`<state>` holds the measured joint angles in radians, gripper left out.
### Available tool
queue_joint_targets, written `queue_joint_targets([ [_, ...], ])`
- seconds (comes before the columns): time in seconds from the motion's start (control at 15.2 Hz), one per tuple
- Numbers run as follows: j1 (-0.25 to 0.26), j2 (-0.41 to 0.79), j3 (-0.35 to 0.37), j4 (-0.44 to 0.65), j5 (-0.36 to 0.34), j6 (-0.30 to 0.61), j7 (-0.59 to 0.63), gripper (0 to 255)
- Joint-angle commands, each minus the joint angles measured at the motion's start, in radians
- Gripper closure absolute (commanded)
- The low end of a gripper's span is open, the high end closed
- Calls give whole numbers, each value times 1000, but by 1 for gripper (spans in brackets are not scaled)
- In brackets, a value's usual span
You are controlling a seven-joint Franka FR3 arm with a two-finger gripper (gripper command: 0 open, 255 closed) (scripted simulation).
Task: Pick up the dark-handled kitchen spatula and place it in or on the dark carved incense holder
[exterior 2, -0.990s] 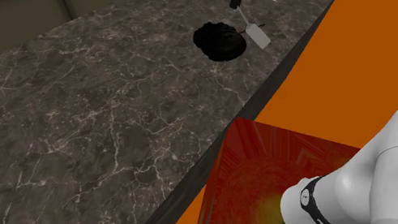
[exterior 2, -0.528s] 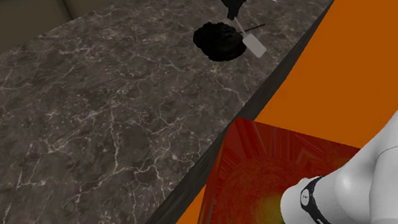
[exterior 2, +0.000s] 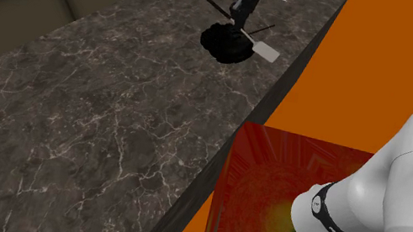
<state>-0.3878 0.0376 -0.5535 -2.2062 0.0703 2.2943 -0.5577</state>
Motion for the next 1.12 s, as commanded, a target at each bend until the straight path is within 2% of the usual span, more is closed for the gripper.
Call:
queue_joint_targets([
  [0.0, 0, 2, 0, -2, 2, 4, -1, 255],
  [0.33, 0, 2, 0, -2, 1, 4, -1, 255],
  [0.4, 0, 2, 0, -2, 1, 4, -1, 0],
  [0.73, 0, 2, 0, -2, 1, 4, -1, 0],
  [0.99, 3, -78, 1, 52, -56, -117, 40, 0],
  [1.06, 3, -78, 1, 52, -56, -117, 40, 0],
])
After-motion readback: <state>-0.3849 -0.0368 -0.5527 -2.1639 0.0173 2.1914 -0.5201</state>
